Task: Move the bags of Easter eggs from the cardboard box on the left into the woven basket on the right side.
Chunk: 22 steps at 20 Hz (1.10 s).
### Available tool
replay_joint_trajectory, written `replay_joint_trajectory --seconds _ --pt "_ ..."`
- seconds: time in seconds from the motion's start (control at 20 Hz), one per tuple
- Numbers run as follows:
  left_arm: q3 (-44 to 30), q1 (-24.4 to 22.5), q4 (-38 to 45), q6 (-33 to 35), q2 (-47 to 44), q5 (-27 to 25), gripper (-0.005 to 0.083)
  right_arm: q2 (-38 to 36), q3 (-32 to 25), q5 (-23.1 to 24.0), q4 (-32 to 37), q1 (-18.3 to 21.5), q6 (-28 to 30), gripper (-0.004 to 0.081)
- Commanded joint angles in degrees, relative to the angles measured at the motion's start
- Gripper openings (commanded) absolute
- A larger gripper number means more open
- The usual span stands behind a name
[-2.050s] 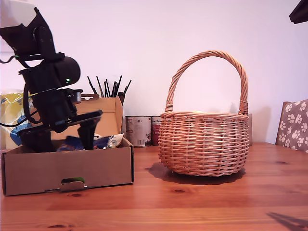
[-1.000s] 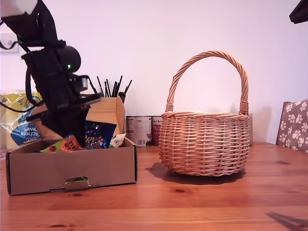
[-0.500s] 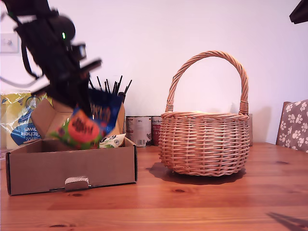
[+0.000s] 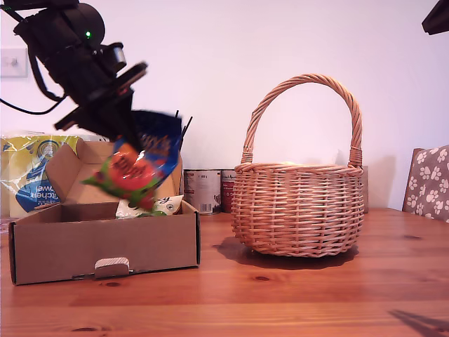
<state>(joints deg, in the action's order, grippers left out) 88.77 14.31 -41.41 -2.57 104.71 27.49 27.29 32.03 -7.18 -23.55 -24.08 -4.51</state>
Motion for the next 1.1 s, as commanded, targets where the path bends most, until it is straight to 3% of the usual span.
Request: replay_joint_trajectory --seconds 0.0,0.15,0.3,0.55,0.8,1.05 --pt "-0.2 0.5 2.8 -1.7 -1.8 4.5 -0.0019 0.2 0.7 -0.2 0.5 0.1 -0.2 -0.001" --pt "-0.2 3.0 8.9 -6.6 -2.0 11.7 -0.0019 0.2 0.7 -0.2 0.5 0.1 -0.2 -0.001" --pt "-0.2 7.0 17.7 -11.1 -2.0 12.6 -0.0019 0.2 0.7 -0.2 0.5 0.1 -0.2 -0.001" --pt "-0.2 13.4 34.2 -18.2 -1.9 8.6 -0.0019 0.2 0.7 -0.2 0.4 0.1 -0.2 -0.001" --pt "-0.2 16.3 35.8 -17.8 -0.4 3.4 -0.0019 0.2 0.7 -0.2 0.5 0.1 -0.2 -0.001" --pt "-0.2 19.0 39.4 -18.1 4.6 3.1 -0.0019 0.2 0.7 -0.2 0.5 0.1 -0.2 -0.001"
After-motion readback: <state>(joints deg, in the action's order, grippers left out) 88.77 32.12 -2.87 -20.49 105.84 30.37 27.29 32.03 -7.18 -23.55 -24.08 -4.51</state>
